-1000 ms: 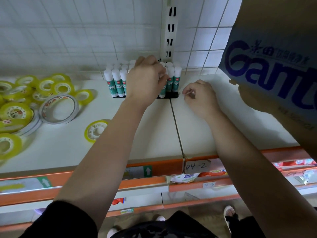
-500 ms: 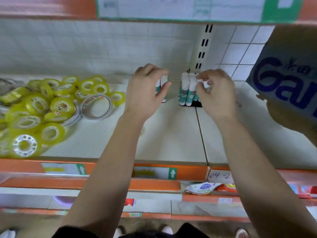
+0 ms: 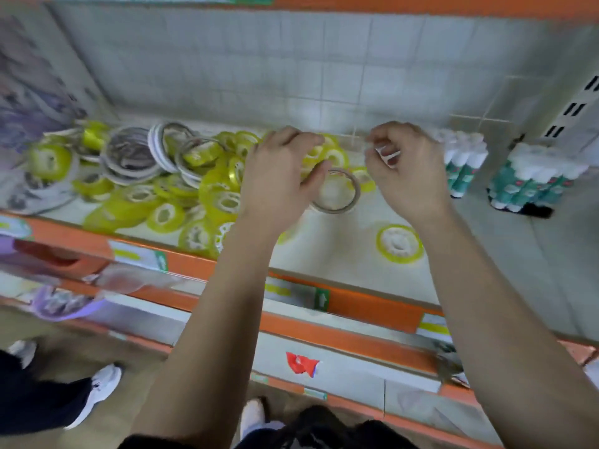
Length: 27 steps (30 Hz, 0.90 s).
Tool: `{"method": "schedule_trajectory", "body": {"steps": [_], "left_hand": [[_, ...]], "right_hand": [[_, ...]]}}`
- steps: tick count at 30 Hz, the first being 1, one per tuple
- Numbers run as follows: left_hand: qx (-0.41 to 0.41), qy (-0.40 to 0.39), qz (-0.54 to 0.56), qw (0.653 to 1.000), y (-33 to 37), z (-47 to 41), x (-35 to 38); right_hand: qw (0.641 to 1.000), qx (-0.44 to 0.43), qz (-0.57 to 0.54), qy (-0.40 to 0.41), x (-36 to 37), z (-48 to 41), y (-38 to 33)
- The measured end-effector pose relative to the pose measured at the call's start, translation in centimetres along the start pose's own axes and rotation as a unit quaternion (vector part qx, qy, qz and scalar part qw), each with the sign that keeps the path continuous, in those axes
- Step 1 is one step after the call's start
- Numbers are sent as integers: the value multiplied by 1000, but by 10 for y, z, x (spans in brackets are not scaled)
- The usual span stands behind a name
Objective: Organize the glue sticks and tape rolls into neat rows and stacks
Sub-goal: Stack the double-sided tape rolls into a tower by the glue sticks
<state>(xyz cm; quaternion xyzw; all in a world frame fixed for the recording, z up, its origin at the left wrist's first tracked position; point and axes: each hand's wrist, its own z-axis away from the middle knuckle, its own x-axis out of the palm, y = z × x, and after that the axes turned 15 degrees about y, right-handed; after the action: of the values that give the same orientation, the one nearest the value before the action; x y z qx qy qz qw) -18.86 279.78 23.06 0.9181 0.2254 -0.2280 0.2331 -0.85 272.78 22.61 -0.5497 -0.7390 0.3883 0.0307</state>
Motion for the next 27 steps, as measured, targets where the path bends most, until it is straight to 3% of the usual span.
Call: {"method": "schedule_trajectory", "body": {"steps": [12,27], "left_hand": [[-29,27,33,999,-131,-2,-78],[-13,51,49,997,-219,9,-111]], "right_hand": [[998,28,-37,-31,125,10,-96],[999,32,5,-9,181,18,-134]]}}
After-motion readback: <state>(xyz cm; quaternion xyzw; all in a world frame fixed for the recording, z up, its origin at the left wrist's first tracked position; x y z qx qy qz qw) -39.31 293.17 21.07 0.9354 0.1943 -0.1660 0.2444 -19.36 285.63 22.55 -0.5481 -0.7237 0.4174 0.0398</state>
